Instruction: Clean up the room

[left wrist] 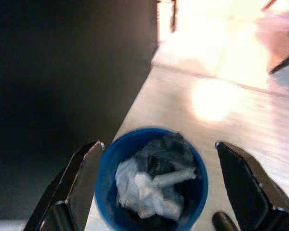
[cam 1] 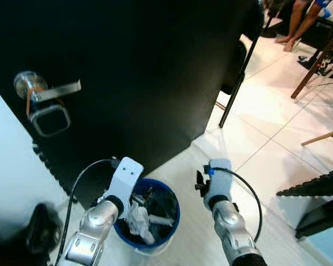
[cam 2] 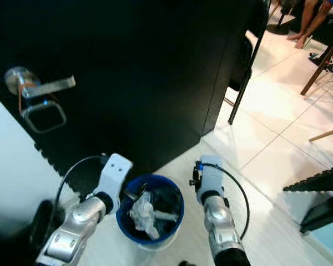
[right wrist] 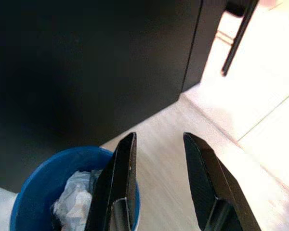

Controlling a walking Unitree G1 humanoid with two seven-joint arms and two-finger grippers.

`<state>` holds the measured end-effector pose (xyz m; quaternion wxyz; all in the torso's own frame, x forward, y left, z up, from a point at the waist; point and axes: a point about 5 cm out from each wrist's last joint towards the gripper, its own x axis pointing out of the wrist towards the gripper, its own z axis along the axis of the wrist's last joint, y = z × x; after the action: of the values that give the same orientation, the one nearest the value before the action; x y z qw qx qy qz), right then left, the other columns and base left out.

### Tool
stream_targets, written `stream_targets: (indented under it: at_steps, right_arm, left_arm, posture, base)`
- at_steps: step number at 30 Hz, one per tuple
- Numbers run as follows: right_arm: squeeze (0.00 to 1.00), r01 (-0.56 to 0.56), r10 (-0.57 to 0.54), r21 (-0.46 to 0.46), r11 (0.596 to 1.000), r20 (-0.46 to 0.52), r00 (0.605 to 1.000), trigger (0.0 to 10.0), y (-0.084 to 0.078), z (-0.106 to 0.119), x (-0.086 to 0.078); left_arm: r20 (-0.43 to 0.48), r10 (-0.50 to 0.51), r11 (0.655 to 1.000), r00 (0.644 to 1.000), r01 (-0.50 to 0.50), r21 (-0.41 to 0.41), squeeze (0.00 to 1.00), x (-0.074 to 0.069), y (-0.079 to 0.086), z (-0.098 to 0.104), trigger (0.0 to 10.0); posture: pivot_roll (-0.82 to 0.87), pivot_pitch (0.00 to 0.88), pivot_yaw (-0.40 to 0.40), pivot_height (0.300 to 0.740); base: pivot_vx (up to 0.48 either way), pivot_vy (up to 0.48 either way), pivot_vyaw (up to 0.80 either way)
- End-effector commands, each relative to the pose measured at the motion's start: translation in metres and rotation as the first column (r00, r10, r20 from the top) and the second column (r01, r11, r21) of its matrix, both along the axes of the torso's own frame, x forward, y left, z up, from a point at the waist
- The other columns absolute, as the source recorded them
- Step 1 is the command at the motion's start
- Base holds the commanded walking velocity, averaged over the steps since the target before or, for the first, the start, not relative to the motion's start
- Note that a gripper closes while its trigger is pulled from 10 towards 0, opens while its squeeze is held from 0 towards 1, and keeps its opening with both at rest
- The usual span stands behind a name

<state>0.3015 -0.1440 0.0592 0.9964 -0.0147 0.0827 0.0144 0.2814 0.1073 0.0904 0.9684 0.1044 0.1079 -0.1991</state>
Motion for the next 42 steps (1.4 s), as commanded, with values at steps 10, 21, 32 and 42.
stream_targets:
  at_steps: [10,21,32,42]
  right_arm:
    - [0.0,0.048,-0.048,-0.018,0.999,-0.022,0.999,10.0,-0.012,0.002,-0.011]
    - [0.0,0.022,-0.034,-0.142,0.99,-0.086,0.996,10.0,-0.017,0.003,-0.024]
    - [0.0,0.043,-0.056,-0.114,0.993,-0.111,0.992,10.0,-0.022,0.007,-0.031]
    - [0.0,0.097,-0.113,-0.16,0.982,-0.094,0.989,10.0,-0.032,0.011,-0.04]
  left_arm:
    - [-0.032,0.023,1.0,0.999,-0.023,0.004,0.0,0.003,-0.009,-0.012,10.0]
    - [-0.015,0.04,0.999,0.999,-0.041,-0.008,0.0,-0.01,-0.007,-0.016,10.0]
    - [0.008,0.051,0.999,0.999,-0.051,-0.011,0.0,-0.007,0.0,-0.014,10.0]
    - [0.025,0.056,0.998,0.998,-0.055,-0.034,0.0,-0.003,-0.001,-0.011,10.0]
  posture:
    - [0.0,0.049,0.031,0.74]
    - [0.01,0.062,0.004,0.74]
    - [-0.01,0.054,0.016,0.74]
    - [-0.04,0.069,0.049,0.74]
  base:
    - [0.0,0.0,-0.46]
    - [0.0,0.0,-0.8]
    - [0.0,0.0,-0.8]
    - [0.0,0.0,-0.8]
